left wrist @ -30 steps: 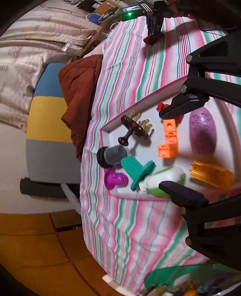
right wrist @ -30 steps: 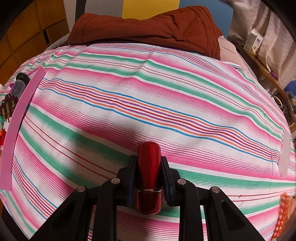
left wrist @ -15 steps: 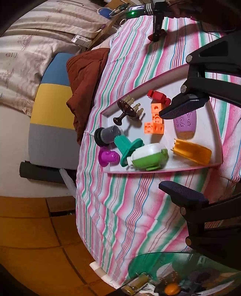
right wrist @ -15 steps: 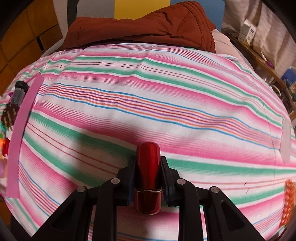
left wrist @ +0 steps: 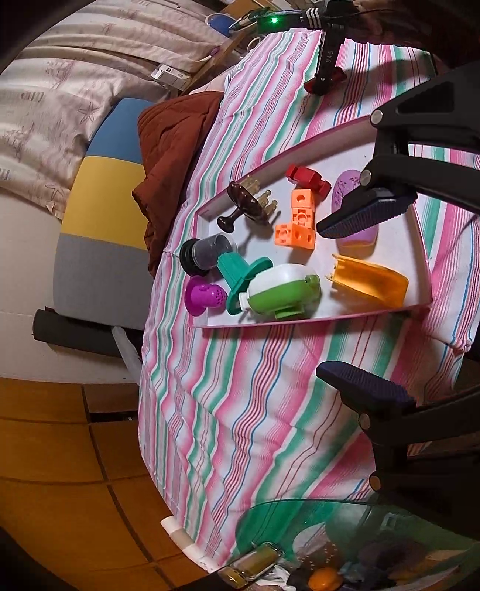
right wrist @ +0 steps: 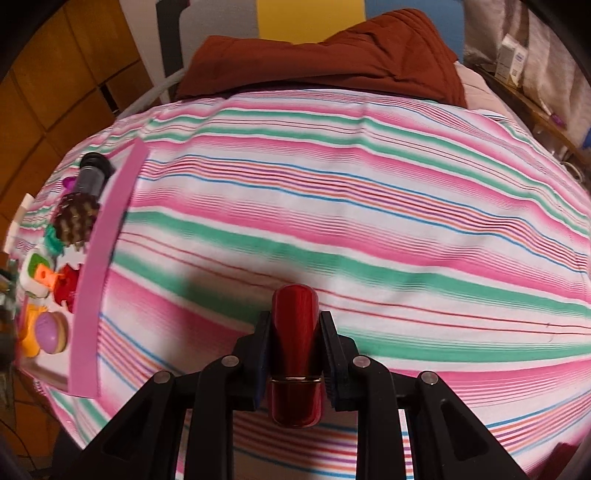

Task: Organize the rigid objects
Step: 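Carry the red lipstick over the tray with the right tool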

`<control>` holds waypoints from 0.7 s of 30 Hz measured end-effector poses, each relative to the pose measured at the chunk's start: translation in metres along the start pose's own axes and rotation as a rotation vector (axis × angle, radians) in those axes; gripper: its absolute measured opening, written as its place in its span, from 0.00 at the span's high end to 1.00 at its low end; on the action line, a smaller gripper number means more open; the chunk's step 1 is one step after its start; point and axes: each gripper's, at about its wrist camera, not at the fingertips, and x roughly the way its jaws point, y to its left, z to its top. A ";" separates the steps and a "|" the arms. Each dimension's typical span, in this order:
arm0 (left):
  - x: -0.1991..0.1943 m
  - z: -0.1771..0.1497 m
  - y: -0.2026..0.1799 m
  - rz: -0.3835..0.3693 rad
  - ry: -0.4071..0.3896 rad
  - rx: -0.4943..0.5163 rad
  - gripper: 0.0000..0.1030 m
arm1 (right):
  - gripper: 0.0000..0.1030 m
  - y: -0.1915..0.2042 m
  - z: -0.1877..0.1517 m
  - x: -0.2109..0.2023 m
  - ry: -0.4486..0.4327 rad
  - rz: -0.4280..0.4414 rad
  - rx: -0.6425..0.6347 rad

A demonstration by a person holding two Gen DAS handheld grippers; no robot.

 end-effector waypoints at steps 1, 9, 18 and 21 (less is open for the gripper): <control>0.000 -0.001 0.001 0.001 0.001 -0.004 0.32 | 0.76 0.004 0.001 -0.001 -0.001 0.017 0.004; 0.003 -0.002 0.008 0.015 0.008 -0.021 0.32 | 0.76 0.078 0.025 -0.034 -0.104 0.197 -0.096; 0.000 -0.003 0.026 0.052 -0.009 -0.052 0.32 | 0.76 0.212 0.041 -0.032 -0.107 0.343 -0.450; 0.000 -0.004 0.030 0.058 -0.011 -0.057 0.31 | 0.76 0.238 0.042 -0.013 -0.058 0.340 -0.502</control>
